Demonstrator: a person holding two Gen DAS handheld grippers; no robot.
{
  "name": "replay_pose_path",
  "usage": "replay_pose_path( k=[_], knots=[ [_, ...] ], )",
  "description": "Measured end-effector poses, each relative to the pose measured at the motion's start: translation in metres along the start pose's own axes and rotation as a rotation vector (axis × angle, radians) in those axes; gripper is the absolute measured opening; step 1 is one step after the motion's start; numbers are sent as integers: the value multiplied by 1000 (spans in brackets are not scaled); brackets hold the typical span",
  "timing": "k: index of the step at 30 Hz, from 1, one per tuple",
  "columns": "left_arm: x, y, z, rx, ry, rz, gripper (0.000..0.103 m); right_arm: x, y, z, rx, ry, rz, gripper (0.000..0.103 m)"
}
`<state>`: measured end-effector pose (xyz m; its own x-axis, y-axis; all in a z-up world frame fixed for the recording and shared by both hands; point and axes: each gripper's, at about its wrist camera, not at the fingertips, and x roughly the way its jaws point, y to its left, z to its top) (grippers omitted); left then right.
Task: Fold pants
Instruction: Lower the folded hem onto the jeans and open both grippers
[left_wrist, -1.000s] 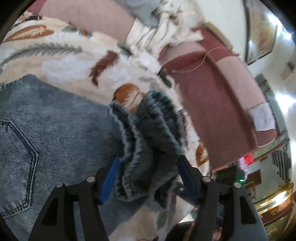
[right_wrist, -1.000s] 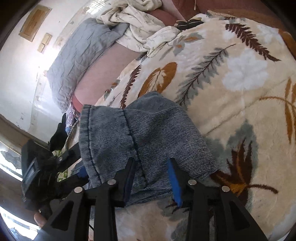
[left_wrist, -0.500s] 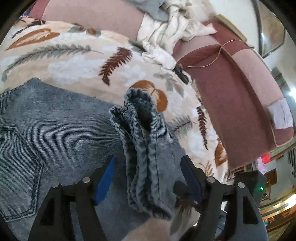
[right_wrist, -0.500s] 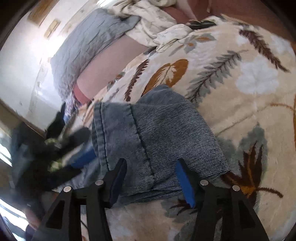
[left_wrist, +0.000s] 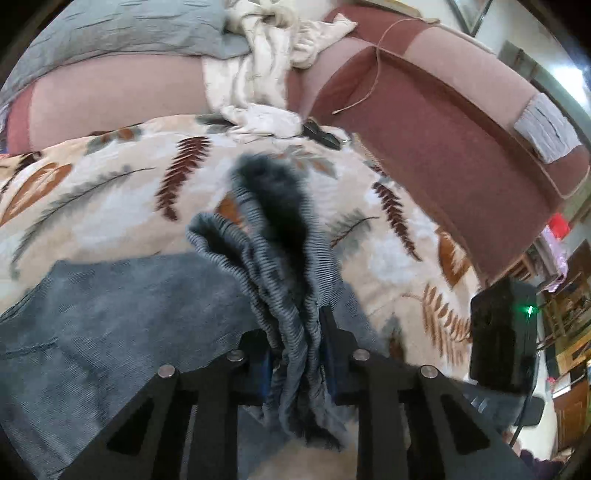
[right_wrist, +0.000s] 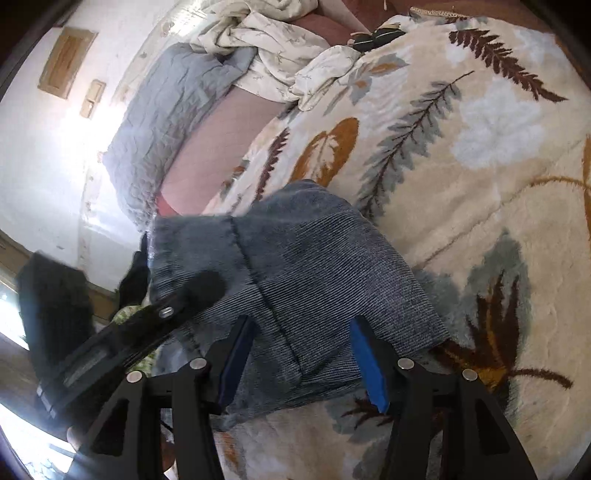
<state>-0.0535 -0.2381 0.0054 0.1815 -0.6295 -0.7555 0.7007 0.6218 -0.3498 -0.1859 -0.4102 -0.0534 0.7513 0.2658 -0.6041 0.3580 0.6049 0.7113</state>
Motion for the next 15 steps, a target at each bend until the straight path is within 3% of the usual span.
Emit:
replay_pose_path(
  k=[3,4,5,7,8,12,15],
  knots=[
    [10,35,-16,-106,83,58,28,1,-1,-2,32,25,56,59],
    [18,58,-26,-190,134,62,30,0,-3,-2,47,24,77,59],
    [23,74,-33,-272,161,48,32,-1,-3,-1,56,22,90,59],
    [20,93,-41,-399,132,-30,32,-3,-2,-1,59,11,101,59],
    [18,92,-39,-403,125,-29,32,-4,0,-1,50,6,96,59],
    [-2,72,-24,-258,53,77,33,-12,6,-3,13,-33,80,60],
    [-18,73,-18,-263,4,99,33,-24,11,-2,5,-96,145,66]
  ],
)
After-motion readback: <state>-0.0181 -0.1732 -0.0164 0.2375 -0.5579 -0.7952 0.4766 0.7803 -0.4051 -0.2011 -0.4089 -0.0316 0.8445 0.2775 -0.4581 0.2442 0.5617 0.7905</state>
